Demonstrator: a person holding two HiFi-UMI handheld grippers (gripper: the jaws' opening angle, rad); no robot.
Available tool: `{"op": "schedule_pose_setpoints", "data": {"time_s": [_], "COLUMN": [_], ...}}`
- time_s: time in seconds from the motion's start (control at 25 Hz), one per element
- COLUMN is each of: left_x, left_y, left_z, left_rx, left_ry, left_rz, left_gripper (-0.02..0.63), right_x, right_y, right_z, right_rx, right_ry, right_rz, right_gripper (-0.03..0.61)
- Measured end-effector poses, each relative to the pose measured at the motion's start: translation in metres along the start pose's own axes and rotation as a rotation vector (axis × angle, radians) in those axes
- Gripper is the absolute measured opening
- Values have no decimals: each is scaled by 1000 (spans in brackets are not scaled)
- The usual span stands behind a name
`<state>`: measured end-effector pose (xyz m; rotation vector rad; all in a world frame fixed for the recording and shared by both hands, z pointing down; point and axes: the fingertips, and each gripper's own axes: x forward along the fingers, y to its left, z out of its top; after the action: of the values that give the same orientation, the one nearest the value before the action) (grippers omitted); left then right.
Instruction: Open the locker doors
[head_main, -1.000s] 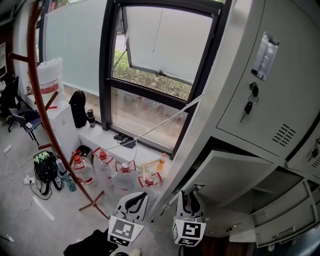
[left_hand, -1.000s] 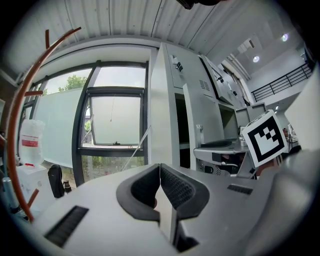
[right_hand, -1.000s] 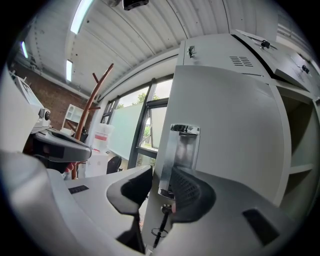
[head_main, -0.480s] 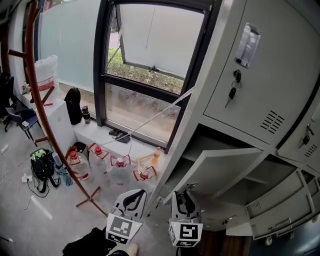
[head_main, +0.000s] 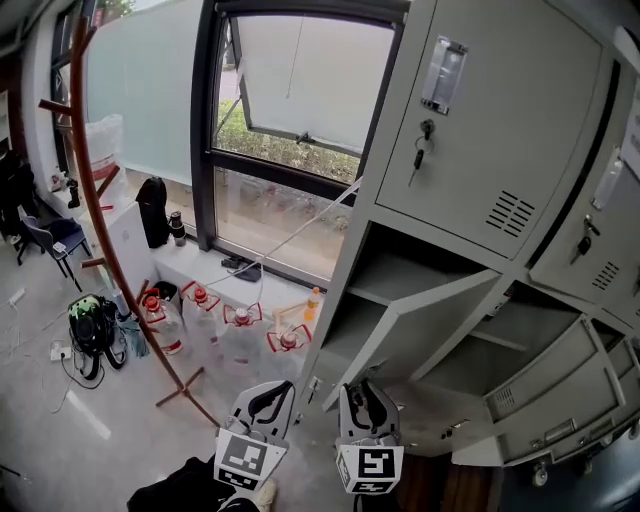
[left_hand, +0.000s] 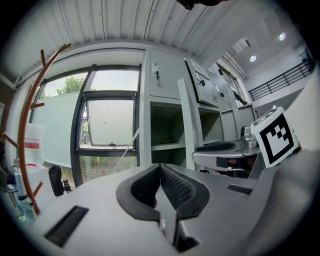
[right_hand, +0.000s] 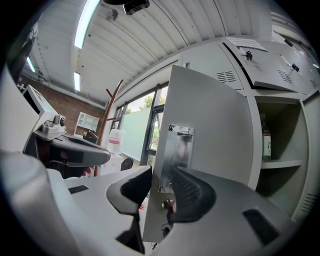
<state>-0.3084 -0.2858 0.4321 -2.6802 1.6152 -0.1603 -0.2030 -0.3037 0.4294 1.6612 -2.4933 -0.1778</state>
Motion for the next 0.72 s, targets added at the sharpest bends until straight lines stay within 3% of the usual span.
{"op": "schedule_pose_setpoints", "data": {"time_s": [0.32,0.52,0.72], "left_x": [-28,-41,-53], "left_y": [-43,-69,-91], "left_z": [1,0,-1], "left_rx": [16,19,20], "left_ry": [0,0,-3], "left_rz": [-1,-14,-31], "left_gripper": [25,25,25], "right_x": [-47,-76,-103], "right_y": [-6,-11,-22], "right_z": [-3,-9,-14], "right_rx": [-24,-47,-42], "right_ry": [-12,-13,0], "right_rz": [-12,-40,-78], "right_gripper": [131,74,59]}}
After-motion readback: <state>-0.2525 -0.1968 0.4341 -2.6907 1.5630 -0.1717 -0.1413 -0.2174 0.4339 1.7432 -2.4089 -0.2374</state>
